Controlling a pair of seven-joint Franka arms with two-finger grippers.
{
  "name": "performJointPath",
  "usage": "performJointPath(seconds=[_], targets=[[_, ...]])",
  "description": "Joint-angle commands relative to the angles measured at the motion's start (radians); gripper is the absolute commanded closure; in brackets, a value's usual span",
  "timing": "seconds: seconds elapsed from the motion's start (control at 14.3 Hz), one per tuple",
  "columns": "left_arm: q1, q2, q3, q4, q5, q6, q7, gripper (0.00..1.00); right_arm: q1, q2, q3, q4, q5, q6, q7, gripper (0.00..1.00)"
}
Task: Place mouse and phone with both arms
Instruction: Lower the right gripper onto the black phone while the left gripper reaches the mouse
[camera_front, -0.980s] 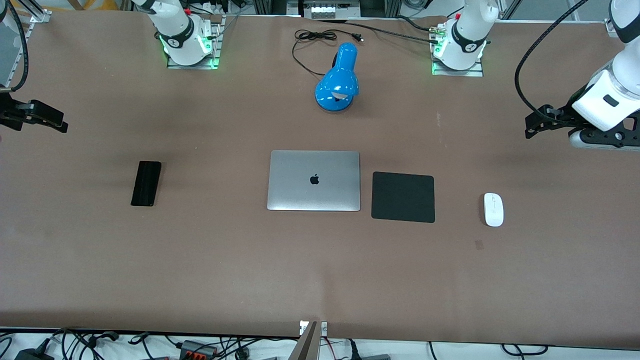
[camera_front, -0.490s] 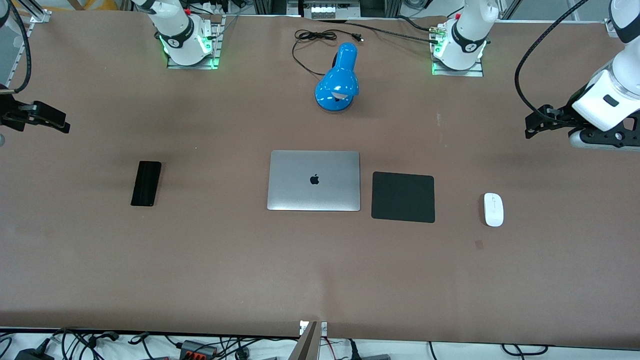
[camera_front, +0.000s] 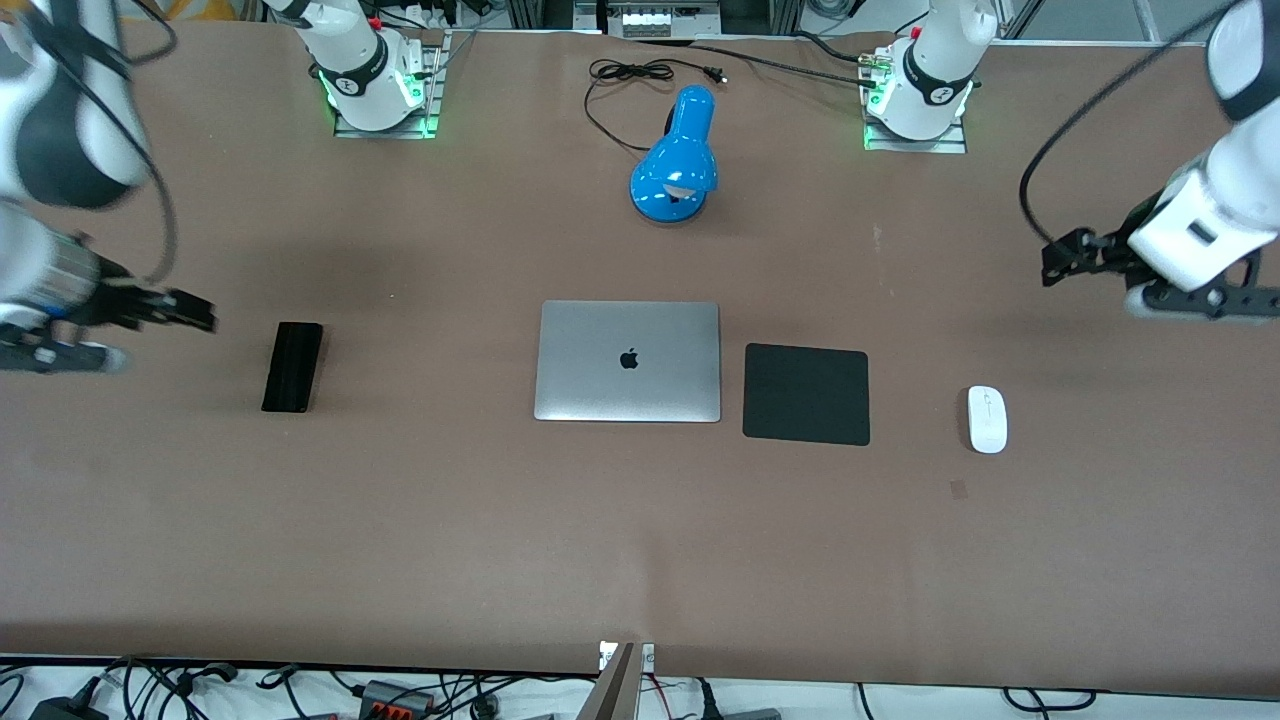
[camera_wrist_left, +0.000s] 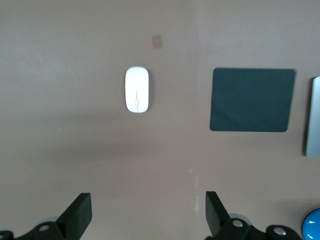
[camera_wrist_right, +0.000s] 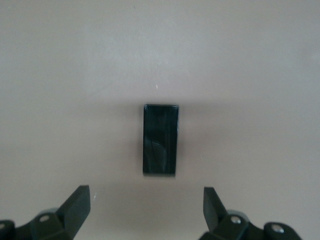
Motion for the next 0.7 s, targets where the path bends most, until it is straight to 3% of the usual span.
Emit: performJointPath(seconds=[0.0,0.14,0.28,0.42,0.63], targets=[[0.025,0.18,0.01,0.115,-0.003,-0.022,0.015,0.0,-0.013,-0.029,0.01,-0.266,0.003,0.322,-0.019,0.0],[0.045,0.298,0.01,0.158,0.0,0.002,0.038,0.0,-0.025,0.035,0.01,-0.337,-0.008,0.474,-0.035,0.0],[0.048,0.376,0.01,0.138,0.051,0.173,0.047,0.0,-0.047,0.119,0.01,-0.336,-0.011,0.544,-0.094,0.0],[0.057,0.401,0.01,0.083,0.084,0.318,0.073,0.0,-0.057,0.167,0.008,-0.336,-0.009,0.587,-0.147,0.0],[0.061,0.416,0.008,-0.085,0.084,0.604,0.078,0.0,-0.063,0.198,0.008,-0.334,-0.009,0.621,-0.15,0.0]])
